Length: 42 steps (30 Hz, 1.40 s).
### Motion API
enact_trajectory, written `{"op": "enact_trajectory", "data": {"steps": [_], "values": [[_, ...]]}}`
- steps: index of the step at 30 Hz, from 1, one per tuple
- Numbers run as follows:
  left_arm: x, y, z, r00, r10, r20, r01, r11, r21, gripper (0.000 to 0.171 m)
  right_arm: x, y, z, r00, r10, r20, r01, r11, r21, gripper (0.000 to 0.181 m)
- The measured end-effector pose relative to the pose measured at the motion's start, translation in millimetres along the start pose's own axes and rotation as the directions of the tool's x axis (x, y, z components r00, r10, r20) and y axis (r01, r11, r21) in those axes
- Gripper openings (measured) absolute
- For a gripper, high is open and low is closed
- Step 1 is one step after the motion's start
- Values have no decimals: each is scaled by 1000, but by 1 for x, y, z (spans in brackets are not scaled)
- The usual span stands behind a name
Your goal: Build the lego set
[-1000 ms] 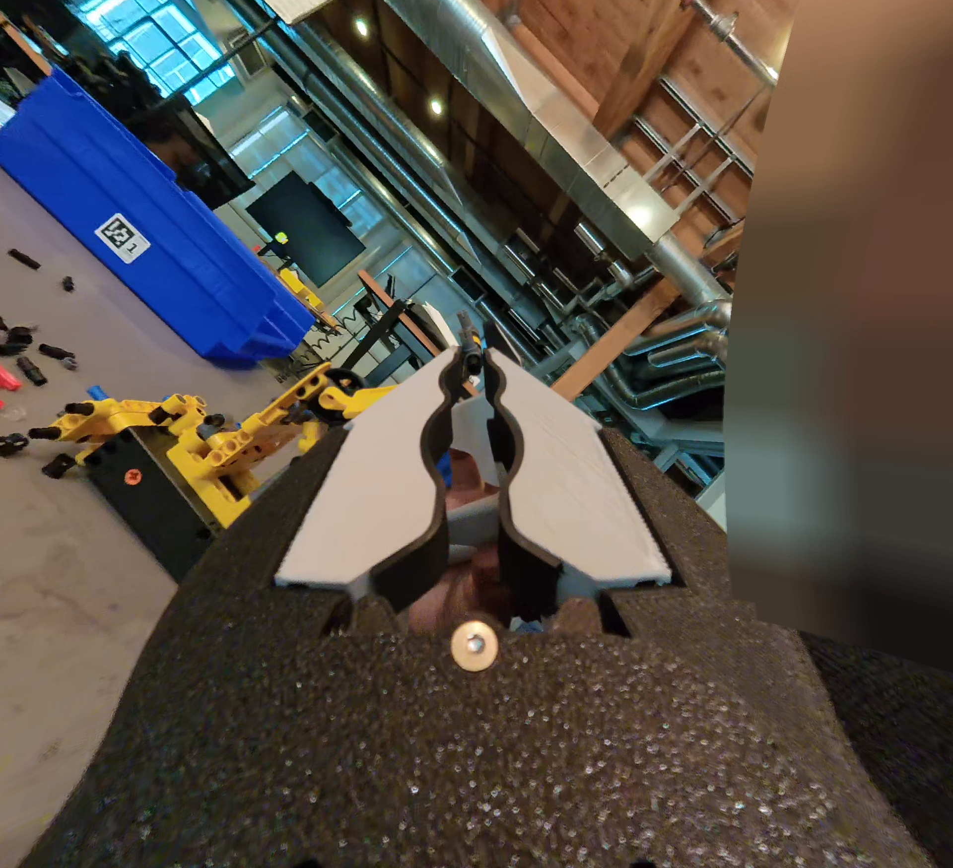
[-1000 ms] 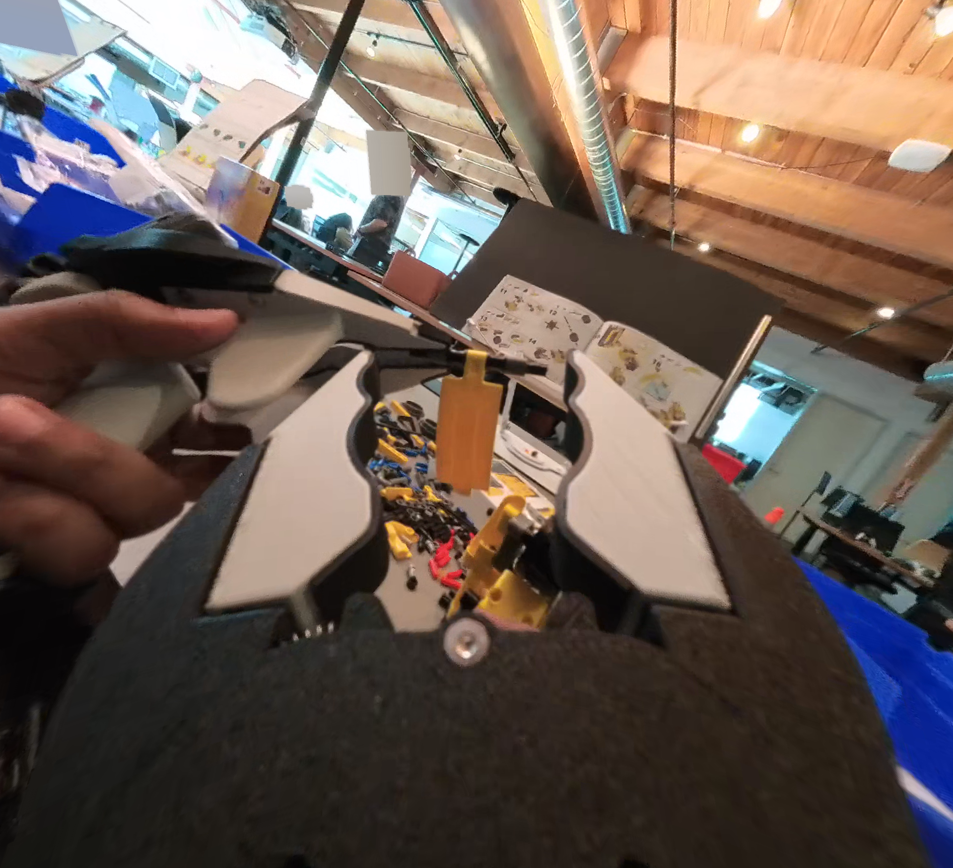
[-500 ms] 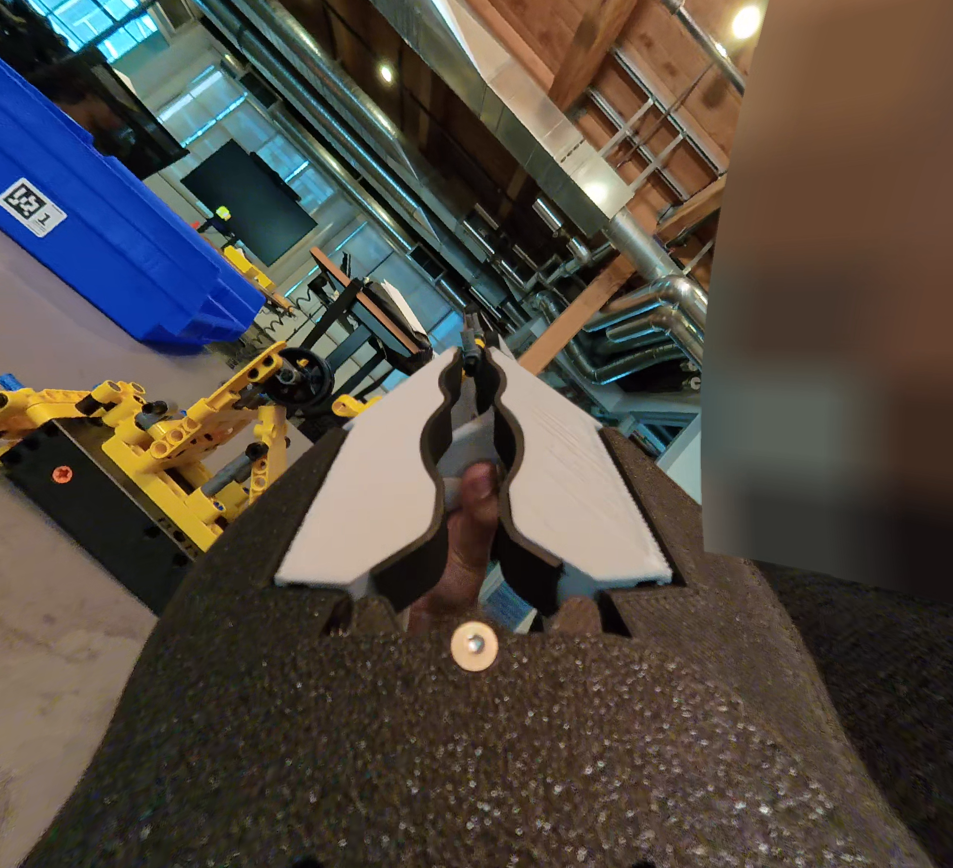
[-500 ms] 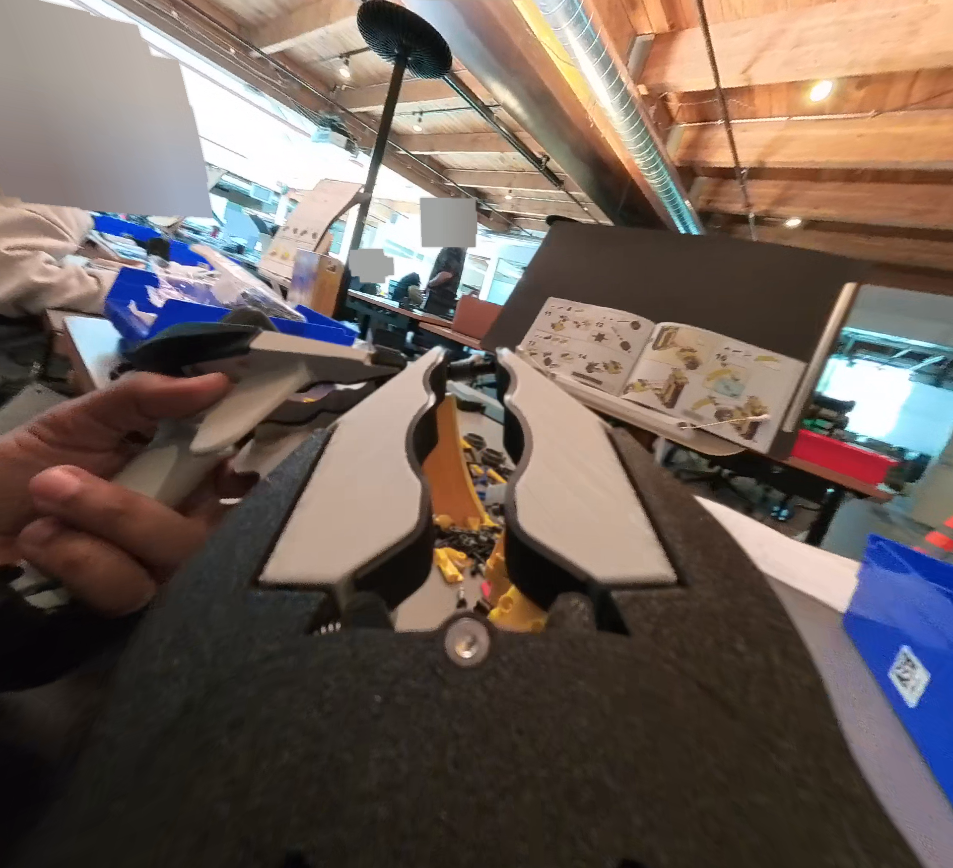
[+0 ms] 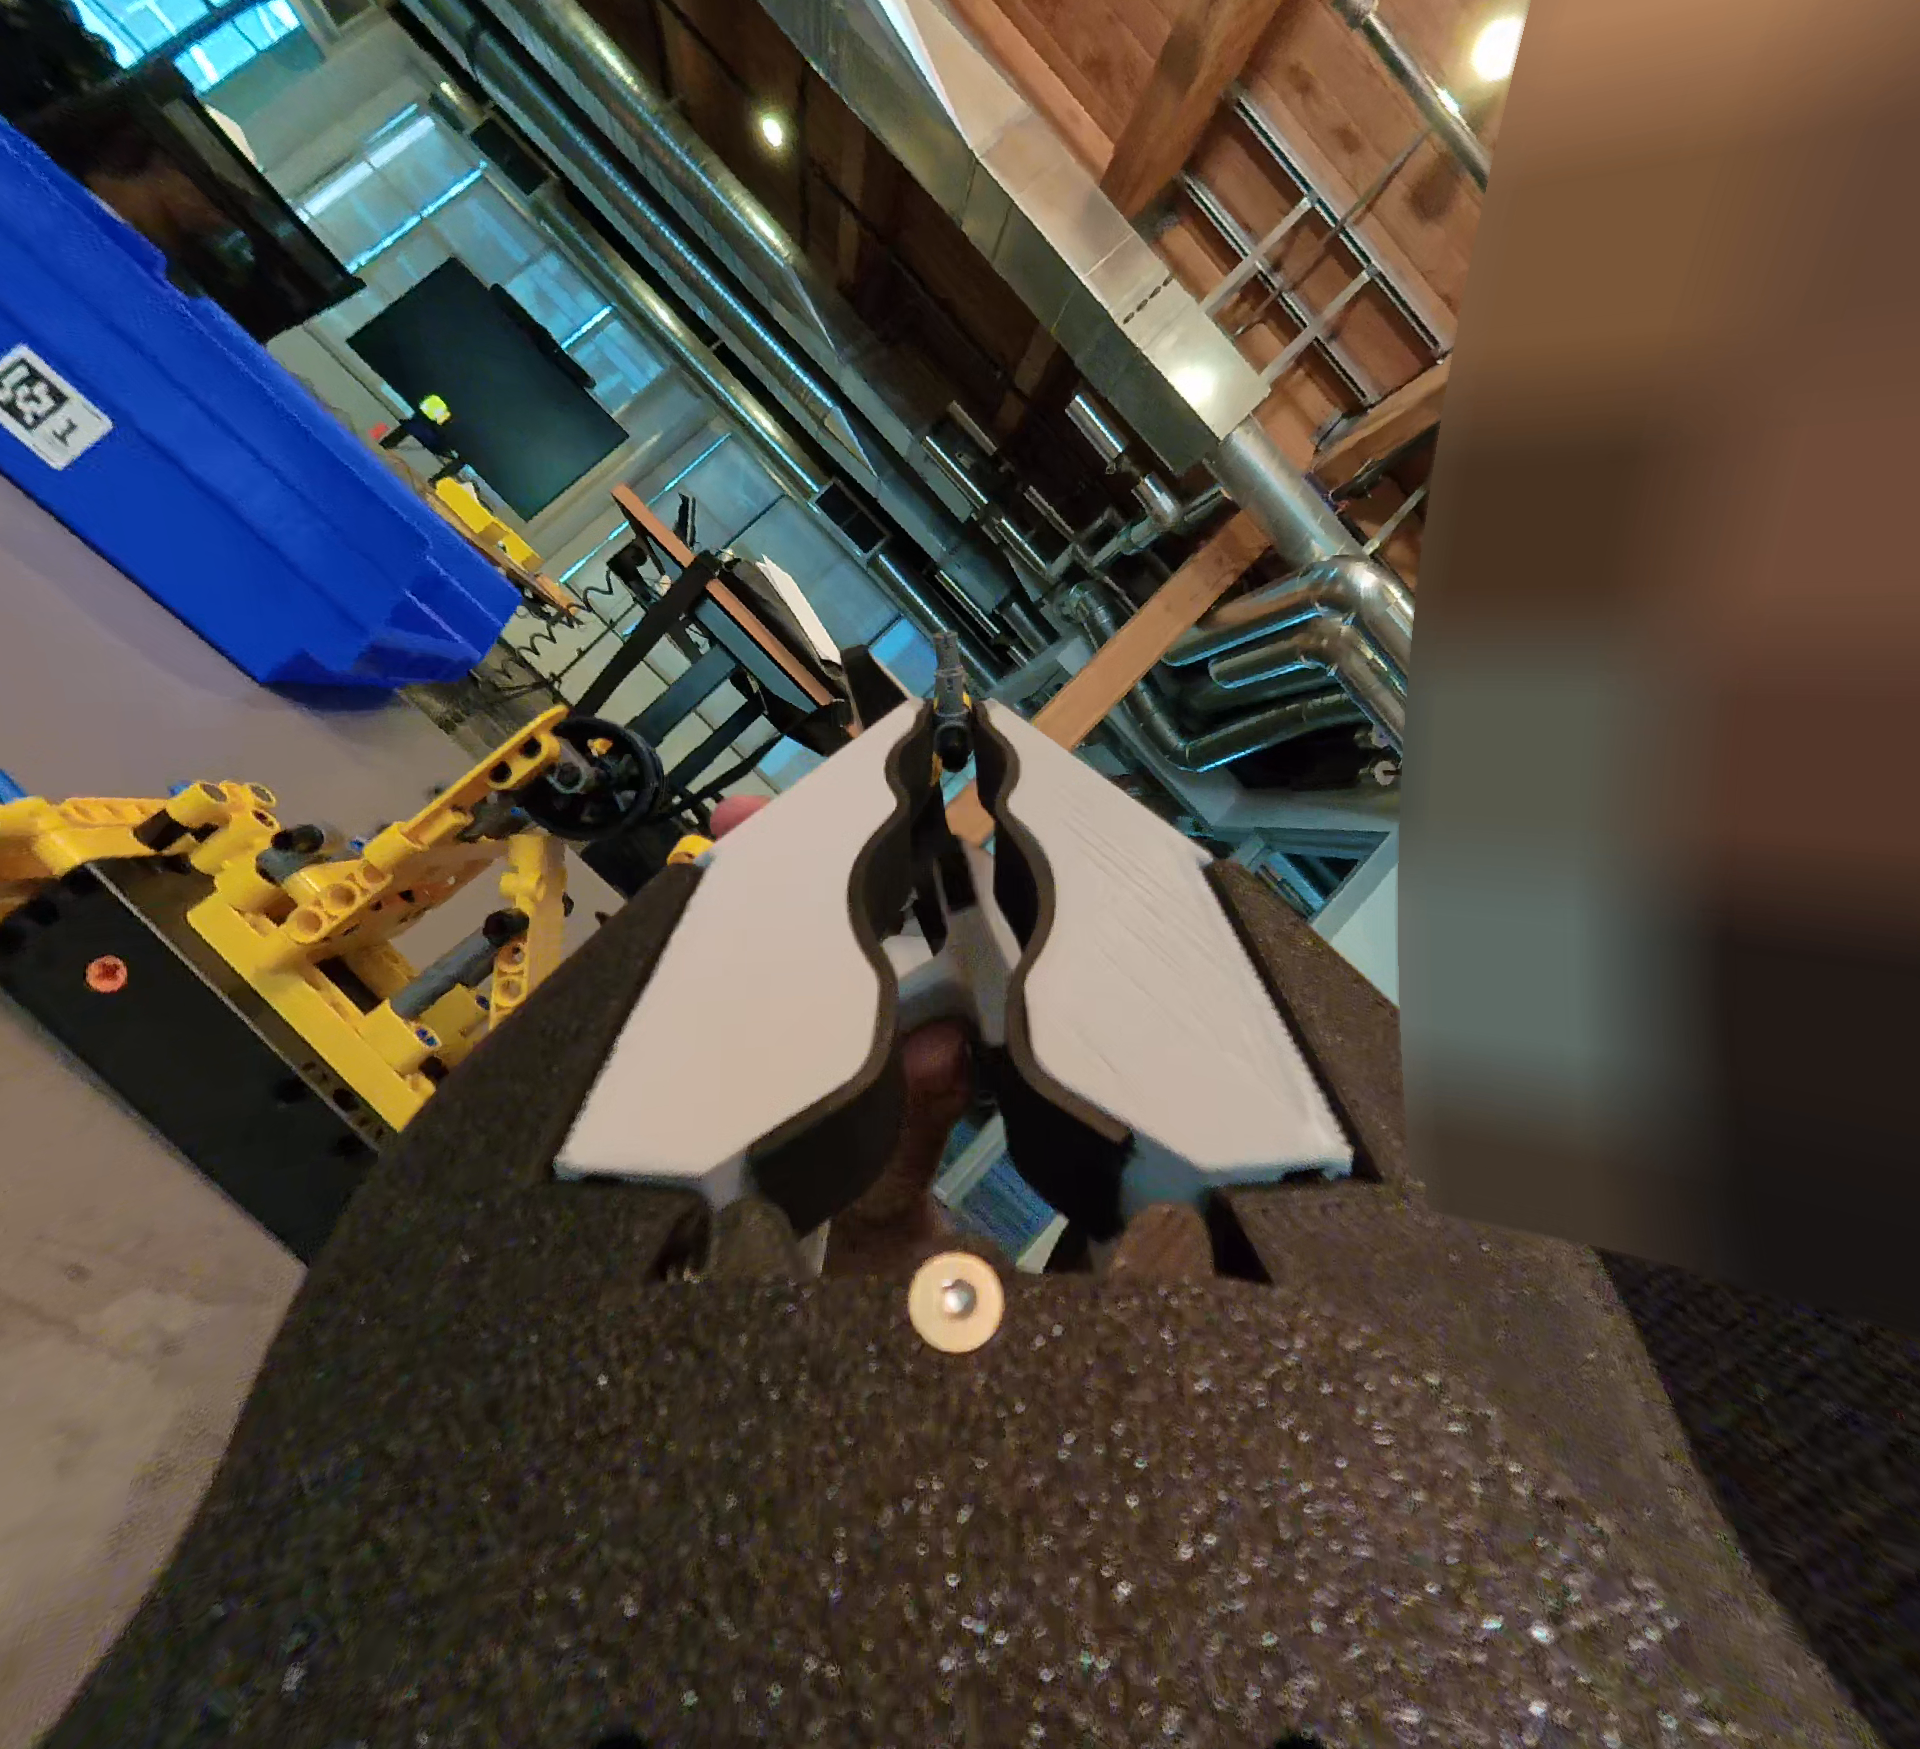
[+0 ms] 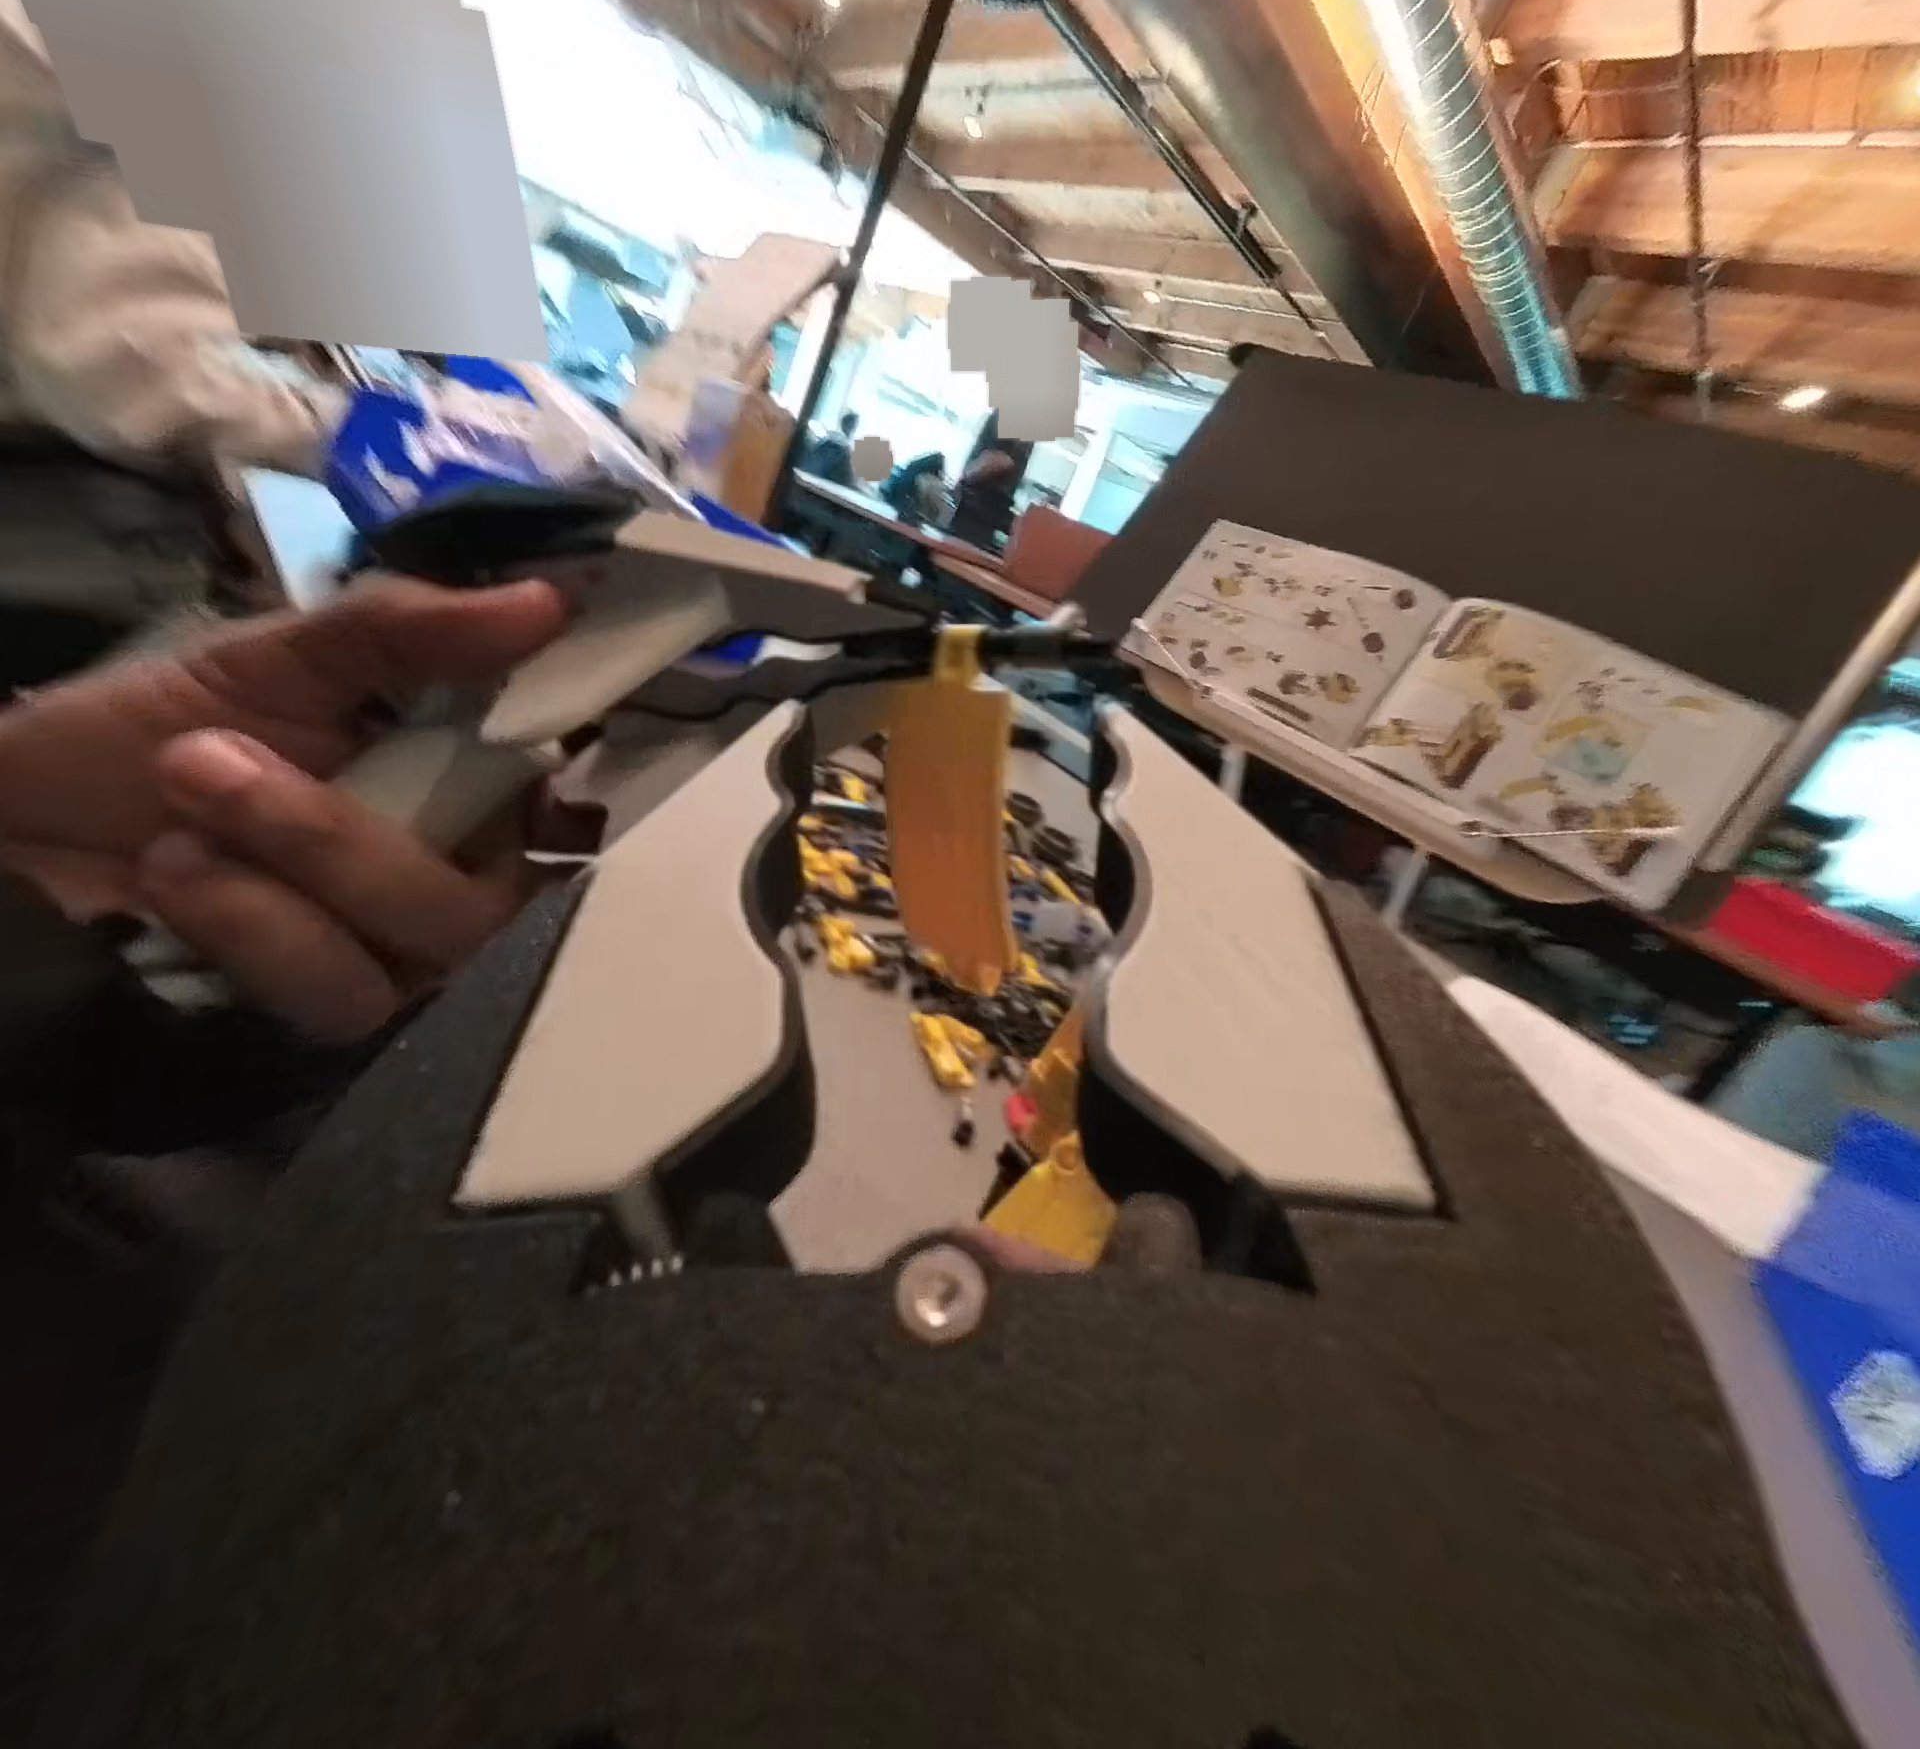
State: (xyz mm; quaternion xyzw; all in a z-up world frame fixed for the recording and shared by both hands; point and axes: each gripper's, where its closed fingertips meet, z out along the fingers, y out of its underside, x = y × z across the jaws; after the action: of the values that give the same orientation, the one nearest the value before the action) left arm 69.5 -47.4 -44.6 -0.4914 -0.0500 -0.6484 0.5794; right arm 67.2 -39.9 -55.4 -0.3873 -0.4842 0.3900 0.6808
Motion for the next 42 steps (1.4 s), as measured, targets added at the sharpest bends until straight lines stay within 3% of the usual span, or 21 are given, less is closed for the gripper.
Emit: {"op": "enact_trajectory", "data": {"steps": [2,4,9,15,19,25,27,33,34,36,42], "values": [[-3,3,2,1000,-23,7,23,1000,-2,6,0,6,5,989,-132,-68,128,990,-58,51],[-4,3,2,999,-37,7,37,999,6,6,1,7,6,966,-237,-106,227,969,-92,27],[-2,3,-3,997,70,15,-70,997,-39,8,4,2,2,980,-187,-68,181,979,-92,25],[-9,1,-17,975,212,72,-195,960,-199,23,-18,5,-11,962,-4,272,38,992,-120,24],[-9,18,-25,997,81,20,-68,930,-360,23,-37,16,-26,875,76,477,30,977,-209,24],[-6,60,-33,968,-249,16,215,799,-561,24,-59,24,-43,741,115,662,94,958,-272,23],[-5,69,-33,958,-288,11,239,772,-589,24,-62,26,-46,713,143,687,92,951,-294,24],[-8,80,-35,971,-237,17,193,747,-636,20,-65,29,-52,663,203,720,77,939,-336,20],[-10,83,-36,976,-216,27,183,743,-644,15,-64,31,-52,666,203,717,84,935,-343,12],[-17,88,-37,986,-158,46,149,744,-651,11,-63,36,-53,669,210,713,112,920,-375,12],[-20,79,-34,988,-141,54,145,789,-598,8,-52,39,-46,753,180,633,117,910,-398,21]]}}
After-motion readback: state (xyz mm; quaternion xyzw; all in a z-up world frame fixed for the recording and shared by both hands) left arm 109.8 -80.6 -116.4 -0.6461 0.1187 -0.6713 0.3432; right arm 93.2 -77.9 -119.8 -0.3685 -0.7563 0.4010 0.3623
